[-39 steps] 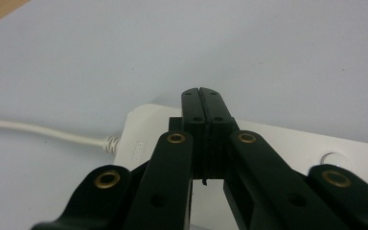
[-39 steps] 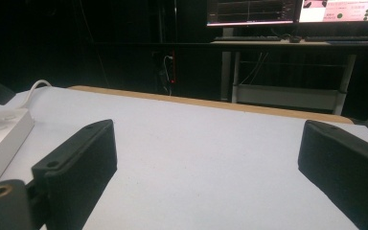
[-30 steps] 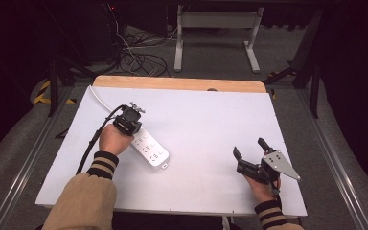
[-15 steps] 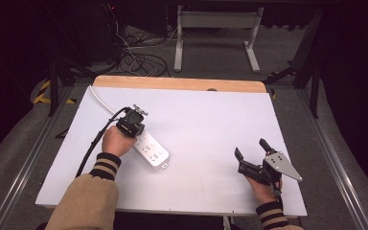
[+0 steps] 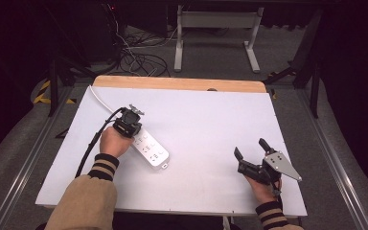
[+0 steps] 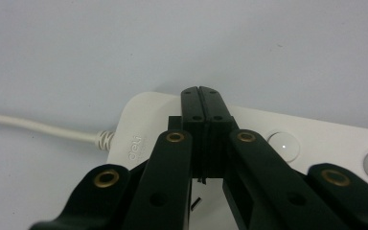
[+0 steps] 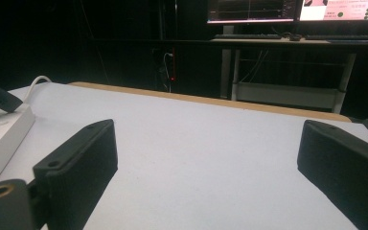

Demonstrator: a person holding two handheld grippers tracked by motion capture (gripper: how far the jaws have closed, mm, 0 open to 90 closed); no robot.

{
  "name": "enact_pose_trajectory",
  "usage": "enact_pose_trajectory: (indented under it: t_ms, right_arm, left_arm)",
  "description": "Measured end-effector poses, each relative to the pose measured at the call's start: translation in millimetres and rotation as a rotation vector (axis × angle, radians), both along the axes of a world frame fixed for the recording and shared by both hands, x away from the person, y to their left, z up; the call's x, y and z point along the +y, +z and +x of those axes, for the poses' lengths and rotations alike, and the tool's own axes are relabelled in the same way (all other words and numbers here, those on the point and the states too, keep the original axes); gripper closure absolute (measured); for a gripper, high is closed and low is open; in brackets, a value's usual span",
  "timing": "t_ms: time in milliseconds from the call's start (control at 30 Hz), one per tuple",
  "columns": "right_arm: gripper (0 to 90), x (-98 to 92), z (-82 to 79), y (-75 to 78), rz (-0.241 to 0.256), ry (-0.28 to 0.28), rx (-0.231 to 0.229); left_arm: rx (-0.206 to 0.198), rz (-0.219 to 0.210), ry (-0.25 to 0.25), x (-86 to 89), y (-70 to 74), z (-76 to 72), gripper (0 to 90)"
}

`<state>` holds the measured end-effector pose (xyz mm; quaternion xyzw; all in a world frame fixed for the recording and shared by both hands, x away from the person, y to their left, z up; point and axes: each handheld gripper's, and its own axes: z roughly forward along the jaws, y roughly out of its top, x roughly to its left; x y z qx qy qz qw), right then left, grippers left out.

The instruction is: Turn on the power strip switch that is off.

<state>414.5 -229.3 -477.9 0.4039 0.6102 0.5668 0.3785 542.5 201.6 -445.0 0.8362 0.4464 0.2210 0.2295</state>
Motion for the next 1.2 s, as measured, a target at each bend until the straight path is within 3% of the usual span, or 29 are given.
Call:
enact_pose_trajectory:
  t_ms: [67,433,533,1200]
  right_arm:
    - [7.1,-0.2,-0.8,0.6,0.004,-0.001,-0.001]
    - [7.1,0.6,-0.8,0.6,-0.006,0.003,-0.001]
    - [7.1,0.9,-0.7,0.6,-0.007,0.005,-0.003]
    - [7.1,1.4,-1.7,1.0,-0.007,0.005,-0.004]
  left_arm:
    - [-0.007,-0.019,0.004,1.8,-1.7,-1.0,90.0]
    - [0.000,-0.016,-0.002,2.7,-1.9,0.2,90.0]
    - [0.015,-0.039,-0.003,4.0,-1.9,1.3,90.0]
    - [0.011,-0.012,0.011,0.3,-2.4,0.2,90.0]
